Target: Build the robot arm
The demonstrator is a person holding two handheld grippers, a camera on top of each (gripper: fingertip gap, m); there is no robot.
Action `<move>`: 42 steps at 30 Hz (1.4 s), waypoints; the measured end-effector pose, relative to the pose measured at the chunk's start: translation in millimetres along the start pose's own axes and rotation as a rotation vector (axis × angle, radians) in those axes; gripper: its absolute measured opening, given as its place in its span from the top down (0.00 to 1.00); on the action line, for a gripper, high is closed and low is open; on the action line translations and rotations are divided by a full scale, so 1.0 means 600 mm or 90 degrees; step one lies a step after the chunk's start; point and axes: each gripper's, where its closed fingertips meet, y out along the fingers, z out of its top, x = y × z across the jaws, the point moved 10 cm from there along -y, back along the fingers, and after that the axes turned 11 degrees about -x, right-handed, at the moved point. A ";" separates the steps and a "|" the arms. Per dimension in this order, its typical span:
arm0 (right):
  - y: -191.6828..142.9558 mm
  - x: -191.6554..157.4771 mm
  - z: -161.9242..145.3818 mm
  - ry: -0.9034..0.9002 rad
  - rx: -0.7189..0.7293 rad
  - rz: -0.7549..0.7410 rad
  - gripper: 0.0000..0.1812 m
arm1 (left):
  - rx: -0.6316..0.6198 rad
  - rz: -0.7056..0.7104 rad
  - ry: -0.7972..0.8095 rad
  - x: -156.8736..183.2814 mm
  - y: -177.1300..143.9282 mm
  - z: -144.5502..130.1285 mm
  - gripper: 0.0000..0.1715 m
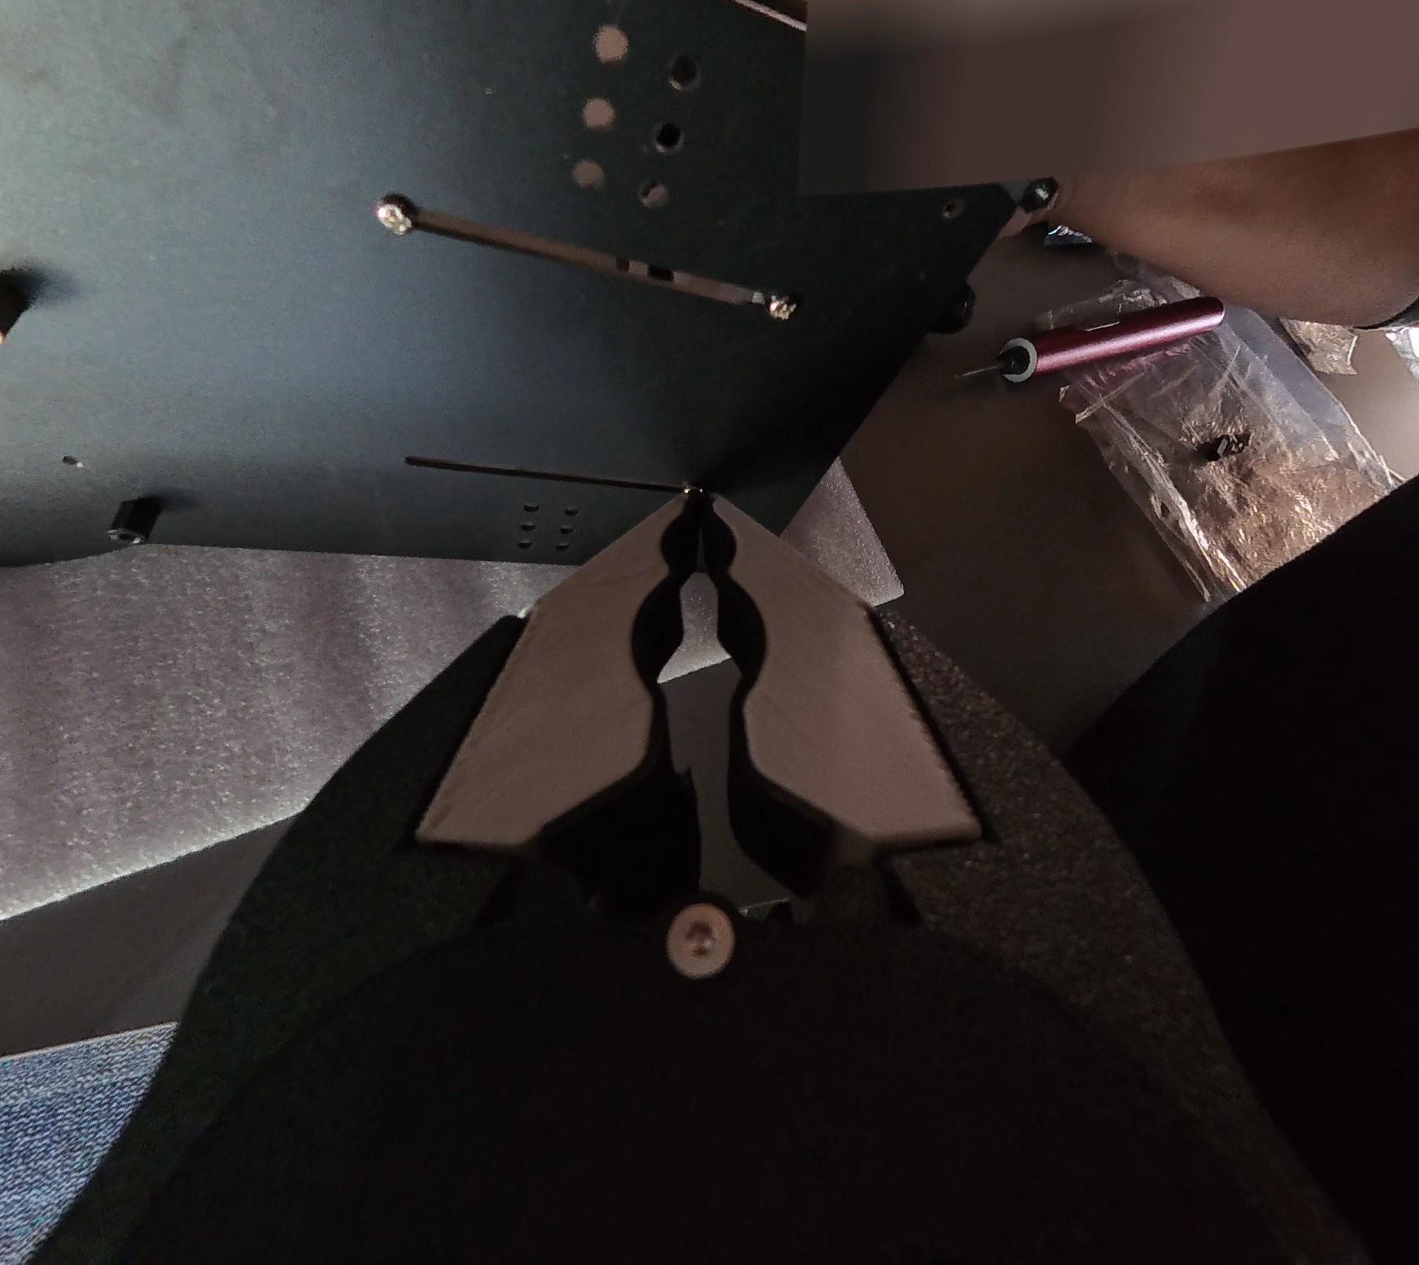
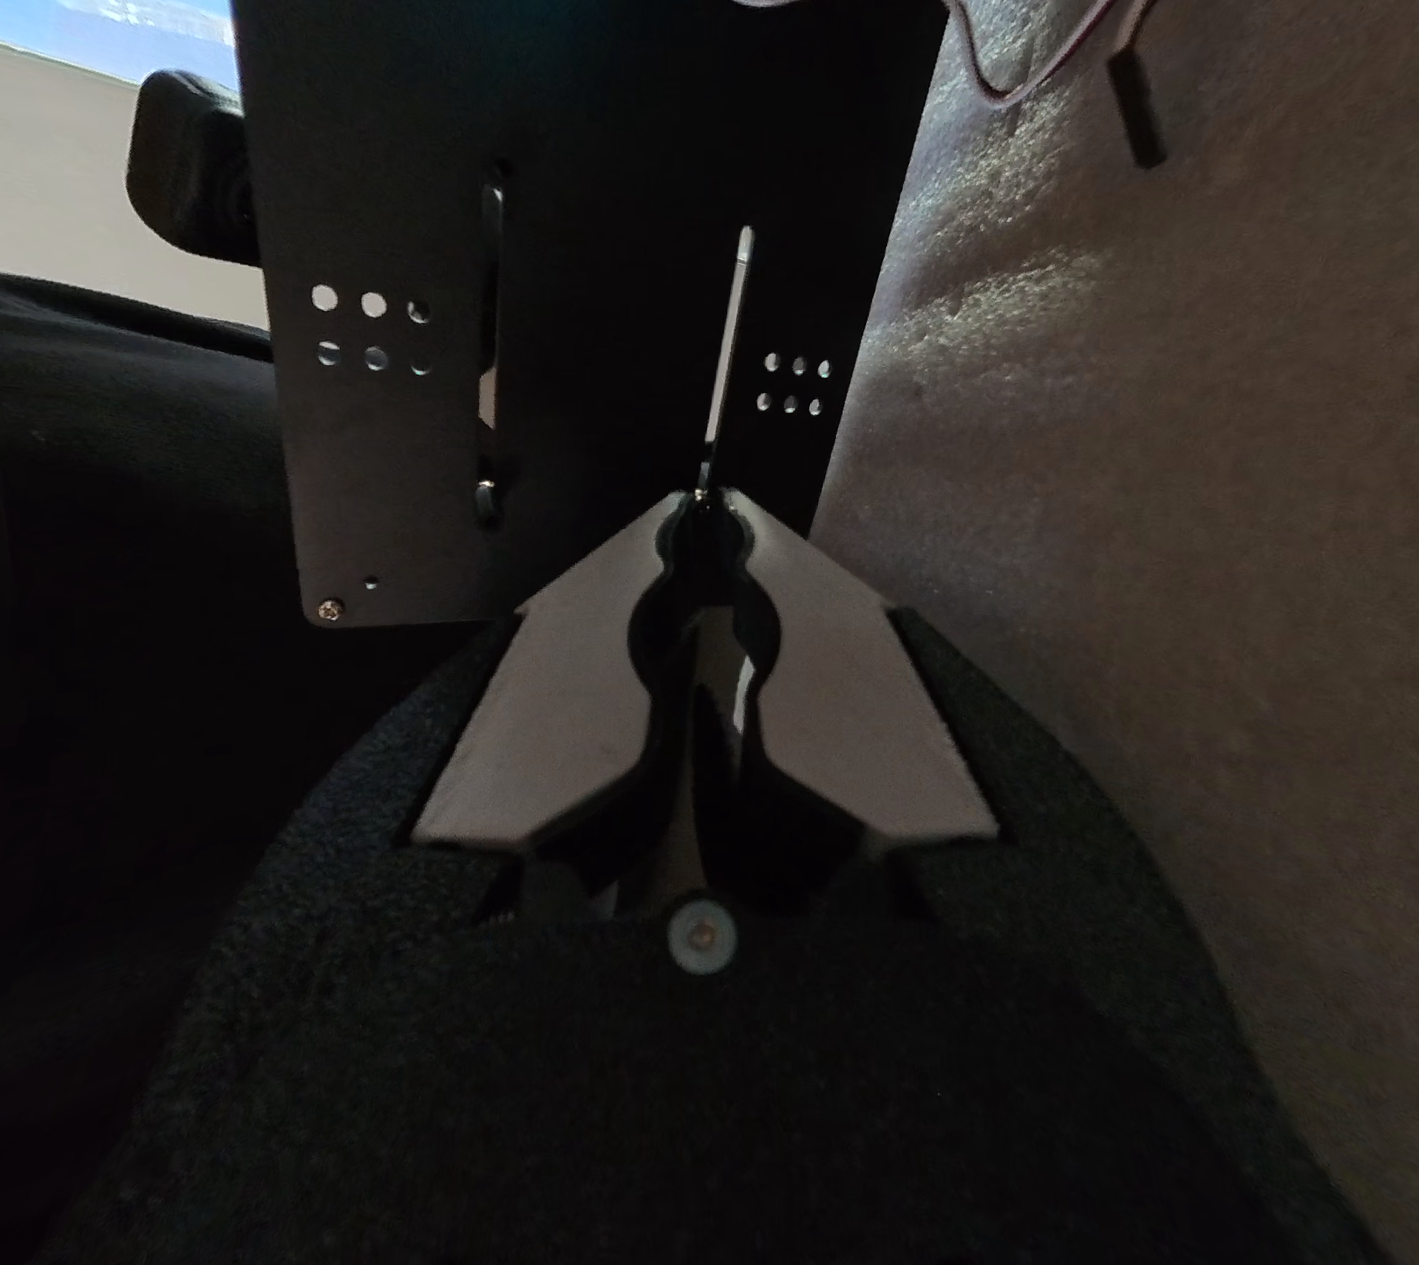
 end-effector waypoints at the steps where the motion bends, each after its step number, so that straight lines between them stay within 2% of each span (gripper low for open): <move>1: 0.000 0.000 -0.001 0.005 0.004 0.002 0.98 | -0.001 0.001 0.001 0.000 0.000 0.000 1.00; 8: 0.004 0.001 -0.013 0.076 0.042 0.019 0.97 | 0.002 0.000 -0.001 0.000 0.000 0.000 1.00; 12: 0.006 -0.006 -0.021 0.074 0.067 -0.008 0.97 | 0.004 -0.001 0.005 -0.001 0.000 -0.001 1.00; 14: 0.008 -0.015 -0.023 -0.012 0.045 -0.063 0.98 | 0.007 -0.010 0.003 -0.003 0.000 -0.001 1.00; 18: 0.018 -0.018 -0.021 -0.171 -0.055 -0.216 0.97 | 0.011 -0.028 -0.001 -0.006 0.002 -0.001 1.00; 22: 0.000 -0.039 -0.009 -0.279 -0.060 -0.240 0.97 | 0.004 -0.020 0.018 -0.005 0.002 0.001 1.00; 23: -0.011 -0.043 -0.007 -0.317 -0.055 -0.272 0.97 | 0.004 -0.019 0.019 -0.005 0.001 0.001 1.00; 24: -0.023 -0.043 -0.008 -0.356 -0.063 -0.330 0.97 | 0.006 -0.019 0.018 -0.005 0.002 0.000 1.00; 26: -0.053 -0.042 -0.014 -0.407 -0.135 -0.467 0.97 | 0.006 -0.022 0.016 -0.005 0.002 0.000 1.00; 27: -0.067 -0.043 -0.017 -0.417 -0.166 -0.514 0.97 | 0.005 -0.024 0.016 -0.006 0.002 0.000 1.00; 31: -0.100 -0.047 -0.029 -0.434 -0.207 -0.540 0.97 | 0.000 -0.022 0.026 -0.006 0.001 0.001 1.00; 33: -0.108 -0.039 -0.037 -0.456 -0.242 -0.599 0.92 | 0.004 -0.022 0.023 -0.006 0.002 0.001 1.00; 38: -0.100 -0.047 -0.044 -0.513 -0.283 -0.672 0.93 | 0.012 -0.020 0.014 -0.005 0.002 -0.002 1.00; 42: -0.094 -0.048 -0.045 -0.510 -0.292 -0.677 0.97 | 0.014 -0.017 0.016 -0.004 0.002 -0.002 1.00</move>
